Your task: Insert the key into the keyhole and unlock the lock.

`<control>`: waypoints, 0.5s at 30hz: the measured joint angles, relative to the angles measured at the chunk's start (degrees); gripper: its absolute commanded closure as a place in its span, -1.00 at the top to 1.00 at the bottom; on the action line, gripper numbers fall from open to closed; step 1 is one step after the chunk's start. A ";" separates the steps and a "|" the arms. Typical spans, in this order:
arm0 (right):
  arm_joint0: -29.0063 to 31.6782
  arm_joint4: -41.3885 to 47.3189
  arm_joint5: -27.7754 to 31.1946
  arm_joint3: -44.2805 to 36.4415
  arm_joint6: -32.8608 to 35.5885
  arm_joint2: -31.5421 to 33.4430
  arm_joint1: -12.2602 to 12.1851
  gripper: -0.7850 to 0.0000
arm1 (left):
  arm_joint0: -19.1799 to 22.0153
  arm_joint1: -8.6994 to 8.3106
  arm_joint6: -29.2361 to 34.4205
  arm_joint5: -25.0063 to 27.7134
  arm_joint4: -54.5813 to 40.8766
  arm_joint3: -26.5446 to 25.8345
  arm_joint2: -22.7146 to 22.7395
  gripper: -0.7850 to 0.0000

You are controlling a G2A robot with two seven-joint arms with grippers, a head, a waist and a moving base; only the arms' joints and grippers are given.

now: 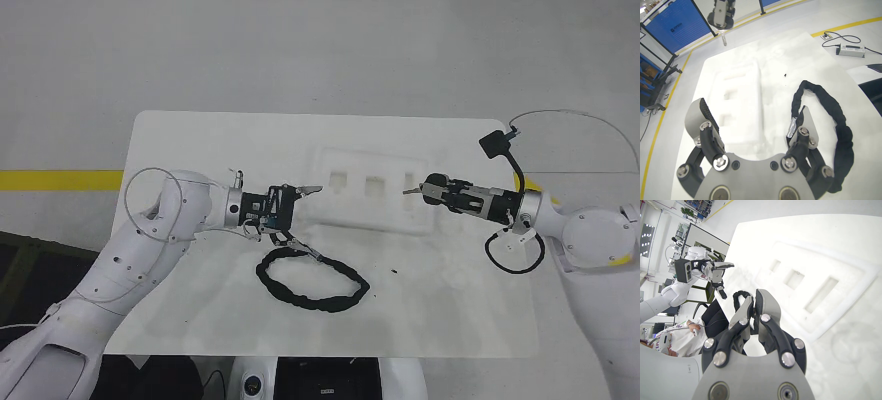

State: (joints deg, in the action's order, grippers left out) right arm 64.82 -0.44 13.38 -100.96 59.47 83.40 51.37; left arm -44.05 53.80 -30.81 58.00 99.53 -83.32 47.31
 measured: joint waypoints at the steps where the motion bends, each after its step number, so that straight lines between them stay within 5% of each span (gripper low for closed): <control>1: 0.00 0.00 0.00 0.00 0.00 0.00 0.00 -1.00 | 0.14 -0.33 0.49 0.00 -0.09 0.00 -0.88 1.00; 6: 0.00 0.00 0.00 0.00 0.00 0.00 0.00 -1.00 | 1.46 -2.01 3.37 0.00 -2.78 1.17 -4.17 1.00; 15: 0.00 0.00 0.00 0.00 0.00 0.00 0.00 -1.00 | 1.61 -2.12 3.57 0.00 -3.20 1.20 -4.33 1.00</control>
State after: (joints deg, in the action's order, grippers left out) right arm 64.82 -0.44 13.38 -100.96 59.47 83.40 51.37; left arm -42.44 51.68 -27.24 58.00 96.33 -82.12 42.97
